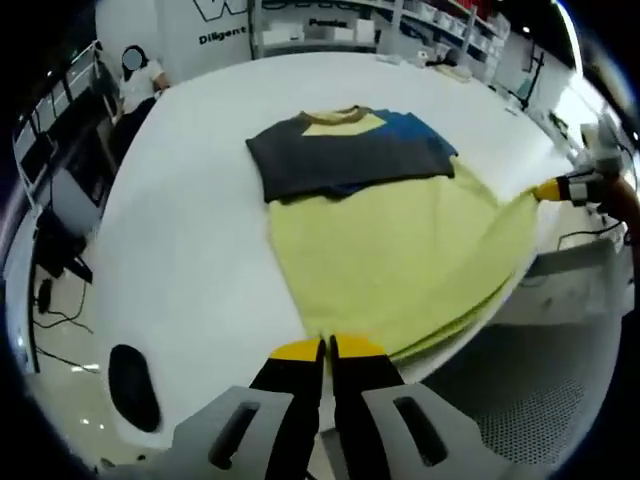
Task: Fold the garment on the visible template until the final outline fits inside the template.
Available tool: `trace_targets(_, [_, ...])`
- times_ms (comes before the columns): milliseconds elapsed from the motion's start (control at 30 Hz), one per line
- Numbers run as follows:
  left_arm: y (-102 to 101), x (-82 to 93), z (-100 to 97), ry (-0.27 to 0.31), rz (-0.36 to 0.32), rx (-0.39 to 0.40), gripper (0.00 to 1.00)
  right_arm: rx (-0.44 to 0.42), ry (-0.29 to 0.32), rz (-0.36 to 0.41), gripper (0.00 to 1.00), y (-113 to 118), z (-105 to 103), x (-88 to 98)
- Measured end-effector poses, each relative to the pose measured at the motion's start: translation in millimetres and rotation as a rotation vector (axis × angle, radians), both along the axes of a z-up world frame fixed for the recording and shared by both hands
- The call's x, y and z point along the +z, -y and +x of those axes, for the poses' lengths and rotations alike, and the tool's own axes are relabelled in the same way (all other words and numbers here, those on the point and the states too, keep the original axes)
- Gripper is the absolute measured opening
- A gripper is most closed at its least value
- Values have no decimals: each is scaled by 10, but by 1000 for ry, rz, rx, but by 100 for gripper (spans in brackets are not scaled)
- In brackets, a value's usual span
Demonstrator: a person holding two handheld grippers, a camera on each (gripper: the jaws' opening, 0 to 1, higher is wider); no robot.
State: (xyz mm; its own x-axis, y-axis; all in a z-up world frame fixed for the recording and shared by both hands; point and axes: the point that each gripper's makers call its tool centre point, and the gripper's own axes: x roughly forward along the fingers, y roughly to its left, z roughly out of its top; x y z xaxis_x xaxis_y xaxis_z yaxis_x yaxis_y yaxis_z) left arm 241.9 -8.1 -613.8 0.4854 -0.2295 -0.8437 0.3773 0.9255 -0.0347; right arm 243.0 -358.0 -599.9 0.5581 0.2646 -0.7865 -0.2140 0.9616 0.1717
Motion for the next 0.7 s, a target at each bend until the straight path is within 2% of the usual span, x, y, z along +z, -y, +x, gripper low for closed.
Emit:
trace_targets(200, [-18, 153, 188, 68, -16, 20, 0, -34, 40, 19, 0, 31, 128, 107])
trace_targets(467, [6, 281, 368, 109, -28, 16, 0, -46, 71, 30, 0, 24, 284, 208])
trace_targets(700, [25, 451, 633, 166, -29, 13, 0, -62, 108, 35, 0, 30, 483, 352])
